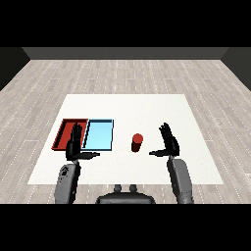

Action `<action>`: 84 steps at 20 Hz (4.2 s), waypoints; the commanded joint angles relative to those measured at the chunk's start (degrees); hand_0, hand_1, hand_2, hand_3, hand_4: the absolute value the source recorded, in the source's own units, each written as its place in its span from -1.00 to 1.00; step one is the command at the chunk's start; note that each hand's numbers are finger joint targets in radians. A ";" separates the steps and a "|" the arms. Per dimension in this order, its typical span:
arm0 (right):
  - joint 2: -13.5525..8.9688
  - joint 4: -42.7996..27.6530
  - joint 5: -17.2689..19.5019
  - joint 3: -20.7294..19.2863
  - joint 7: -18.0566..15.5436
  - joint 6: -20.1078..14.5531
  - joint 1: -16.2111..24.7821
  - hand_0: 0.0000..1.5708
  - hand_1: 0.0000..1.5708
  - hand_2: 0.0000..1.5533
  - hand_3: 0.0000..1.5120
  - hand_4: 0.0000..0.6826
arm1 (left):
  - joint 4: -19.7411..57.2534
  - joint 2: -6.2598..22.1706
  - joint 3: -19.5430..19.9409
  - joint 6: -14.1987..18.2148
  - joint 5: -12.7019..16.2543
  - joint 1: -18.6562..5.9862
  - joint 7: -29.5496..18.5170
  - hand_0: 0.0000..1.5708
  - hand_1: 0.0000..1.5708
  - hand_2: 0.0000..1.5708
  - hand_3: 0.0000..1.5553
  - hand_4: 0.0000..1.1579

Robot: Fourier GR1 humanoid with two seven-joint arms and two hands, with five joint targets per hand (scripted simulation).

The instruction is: Pick the red can and put it in the red box

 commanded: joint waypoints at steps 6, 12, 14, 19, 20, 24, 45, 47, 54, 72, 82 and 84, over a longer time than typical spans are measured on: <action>2.68 8.57 1.28 2.05 -3.51 -3.90 -5.49 -1.00 -1.00 -1.00 -1.00 -1.00 | -4.64 -0.56 -1.74 1.00 -1.59 3.19 1.02 -1.00 -1.00 -1.00 -1.00 -1.00; 3.24 11.23 -1.34 8.02 -5.89 -8.33 -4.91 -1.00 -1.00 -1.00 -1.00 -1.00 | -1.60 -0.41 -0.16 0.81 0.42 -0.76 1.73 -1.00 -1.00 -1.00 -1.00 -1.00; 3.26 12.81 -0.74 6.39 -8.28 -3.44 -3.26 -1.00 -1.00 -1.00 -1.00 -1.00 | 0.25 0.12 0.15 -1.86 1.84 1.39 -0.52 -1.00 -1.00 -1.00 -1.00 -1.00; 3.27 9.45 -3.30 9.11 -4.28 -7.20 -3.40 -1.00 -1.00 -1.00 -1.00 -1.00 | 3.47 0.99 2.03 -3.00 3.22 -0.90 -2.22 -1.00 -1.00 -1.00 -1.00 -1.00; 3.27 14.49 -4.80 14.40 -7.99 -12.50 -6.66 -1.00 -1.00 -1.00 -1.00 -1.00 | -1.66 -0.86 -1.15 -0.85 1.41 0.80 1.56 -1.00 -1.00 -1.00 -1.00 -1.00; 3.27 17.64 -4.32 14.02 -12.37 -10.67 -3.28 -1.00 -1.00 -1.00 -1.00 -1.00 | -2.78 -1.55 -2.11 -0.14 -0.28 3.87 -0.35 -1.00 -1.00 -1.00 -1.00 -1.00; 3.28 20.60 -12.59 21.38 -11.53 -15.47 -8.94 -1.00 -1.00 -1.00 -1.00 -1.00 | -0.04 1.94 2.63 -4.10 3.99 1.10 -0.34 -1.00 -1.00 -1.00 -1.00 -1.00; 3.28 22.42 -11.49 18.89 -12.49 -14.15 -9.99 -1.00 -1.00 -1.00 -1.00 -1.00 | -0.15 -1.22 -1.38 0.07 -0.94 0.81 -0.62 -1.00 -1.00 -1.00 -1.00 -1.00; 3.28 31.47 -18.08 23.28 -15.98 -15.43 -16.02 -1.00 -1.00 -1.00 -1.00 -1.00 | 4.56 0.77 1.88 -2.03 1.81 -3.28 -1.90 -1.00 -1.00 -1.00 -1.00 -1.00; 3.28 33.65 -13.57 23.80 -6.26 -30.49 -21.06 1.00 1.00 0.94 0.93 0.71 | -2.23 -1.06 -1.22 0.31 -0.53 1.94 0.06 -1.00 -1.00 -1.00 -1.00 -1.00; 3.24 28.08 -12.66 26.45 -1.66 -36.15 -17.92 1.00 1.00 0.92 0.90 0.69 | -5.30 1.34 0.83 -1.55 2.26 0.75 4.82 -1.00 -1.00 -1.00 -1.00 -1.00; 3.26 29.93 -8.59 20.55 -0.15 -31.43 -19.68 1.00 1.00 0.92 0.89 0.69 | -6.17 -1.82 -2.31 0.51 -1.00 5.61 0.43 -1.00 -1.00 -1.00 -1.00 -1.00</action>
